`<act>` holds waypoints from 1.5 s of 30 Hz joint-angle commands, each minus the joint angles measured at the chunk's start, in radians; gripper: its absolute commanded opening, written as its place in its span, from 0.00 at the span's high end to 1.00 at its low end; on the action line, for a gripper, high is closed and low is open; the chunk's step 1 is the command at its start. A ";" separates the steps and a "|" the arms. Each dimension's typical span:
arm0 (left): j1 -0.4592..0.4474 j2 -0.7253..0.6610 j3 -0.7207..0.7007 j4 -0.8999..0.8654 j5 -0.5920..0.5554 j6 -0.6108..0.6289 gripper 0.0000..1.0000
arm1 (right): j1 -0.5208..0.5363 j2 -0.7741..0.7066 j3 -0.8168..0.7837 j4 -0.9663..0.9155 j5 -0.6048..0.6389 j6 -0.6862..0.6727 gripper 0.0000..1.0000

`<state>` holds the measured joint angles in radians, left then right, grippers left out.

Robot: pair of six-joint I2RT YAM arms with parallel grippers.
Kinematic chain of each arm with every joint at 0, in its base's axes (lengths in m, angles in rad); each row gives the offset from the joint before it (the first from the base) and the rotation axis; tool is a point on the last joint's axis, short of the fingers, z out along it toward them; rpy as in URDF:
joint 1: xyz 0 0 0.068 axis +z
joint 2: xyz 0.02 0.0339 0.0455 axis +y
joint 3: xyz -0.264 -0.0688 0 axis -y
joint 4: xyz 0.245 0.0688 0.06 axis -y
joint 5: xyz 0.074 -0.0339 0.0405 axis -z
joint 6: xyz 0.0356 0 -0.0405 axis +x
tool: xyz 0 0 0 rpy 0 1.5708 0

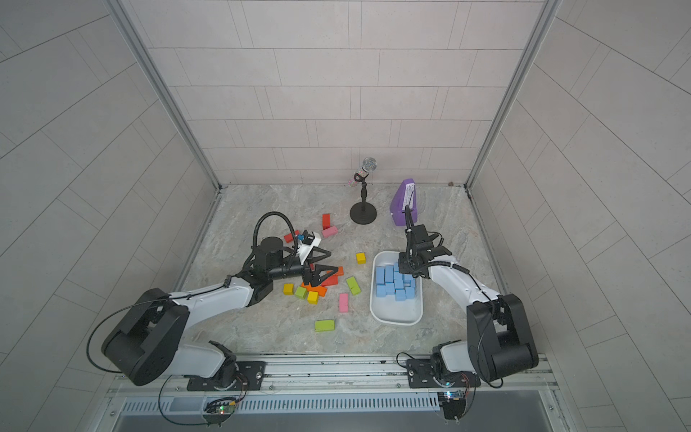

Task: Pick out the blue building blocks
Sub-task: Place the building block in the storage box.

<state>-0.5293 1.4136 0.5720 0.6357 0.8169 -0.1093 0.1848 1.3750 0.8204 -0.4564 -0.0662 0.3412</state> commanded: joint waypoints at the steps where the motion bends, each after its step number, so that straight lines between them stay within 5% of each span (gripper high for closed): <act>1: -0.001 0.009 0.029 0.007 0.002 0.019 0.21 | 0.001 0.006 0.017 -0.039 0.006 0.001 0.82; 15: -0.002 0.008 0.034 -0.003 -0.001 0.020 0.21 | 0.001 -0.017 0.036 -0.078 0.009 0.011 0.56; 21: -0.003 0.007 0.035 -0.005 -0.002 0.019 0.21 | 0.001 -0.062 0.039 -0.111 0.046 0.011 0.57; 28: -0.003 0.005 0.035 -0.005 -0.001 0.017 0.21 | 0.001 -0.058 0.016 -0.124 0.010 0.026 0.72; 45: -0.003 0.007 0.035 -0.008 -0.003 0.020 0.21 | 0.001 0.054 0.011 -0.125 -0.018 0.025 0.79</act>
<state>-0.5297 1.4212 0.5835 0.6289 0.8101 -0.1032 0.1848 1.4147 0.8394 -0.5526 -0.0952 0.3668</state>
